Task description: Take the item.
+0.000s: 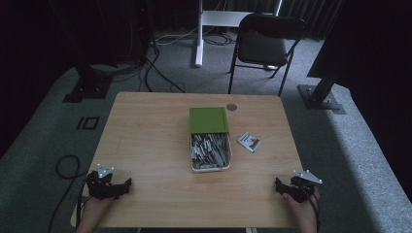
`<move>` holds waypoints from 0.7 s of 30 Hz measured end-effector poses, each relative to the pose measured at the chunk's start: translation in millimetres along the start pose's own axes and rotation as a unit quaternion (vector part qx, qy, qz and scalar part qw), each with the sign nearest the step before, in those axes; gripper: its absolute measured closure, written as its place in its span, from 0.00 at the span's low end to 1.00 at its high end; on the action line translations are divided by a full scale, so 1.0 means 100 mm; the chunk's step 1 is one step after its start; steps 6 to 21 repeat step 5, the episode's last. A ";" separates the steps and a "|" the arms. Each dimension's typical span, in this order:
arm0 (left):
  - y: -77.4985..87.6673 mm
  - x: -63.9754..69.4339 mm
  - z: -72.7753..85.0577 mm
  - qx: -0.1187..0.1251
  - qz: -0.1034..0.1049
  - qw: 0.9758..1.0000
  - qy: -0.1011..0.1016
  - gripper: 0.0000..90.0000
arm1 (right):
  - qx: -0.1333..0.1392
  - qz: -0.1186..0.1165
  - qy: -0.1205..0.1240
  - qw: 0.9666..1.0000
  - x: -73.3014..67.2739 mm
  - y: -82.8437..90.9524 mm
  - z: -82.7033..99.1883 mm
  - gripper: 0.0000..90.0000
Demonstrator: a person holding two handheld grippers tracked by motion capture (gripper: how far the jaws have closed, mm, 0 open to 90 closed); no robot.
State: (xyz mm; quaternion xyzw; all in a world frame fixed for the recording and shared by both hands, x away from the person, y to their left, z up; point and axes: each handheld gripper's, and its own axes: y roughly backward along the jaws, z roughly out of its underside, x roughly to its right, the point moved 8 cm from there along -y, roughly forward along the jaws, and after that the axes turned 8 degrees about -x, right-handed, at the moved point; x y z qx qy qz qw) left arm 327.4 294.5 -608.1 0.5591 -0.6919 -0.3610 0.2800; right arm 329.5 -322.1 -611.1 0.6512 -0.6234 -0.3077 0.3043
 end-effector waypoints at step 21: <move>0.00 0.00 0.00 0.000 0.000 1.000 0.000 0.01 | 0.000 0.000 0.000 1.000 0.00 0.00 0.00 0.14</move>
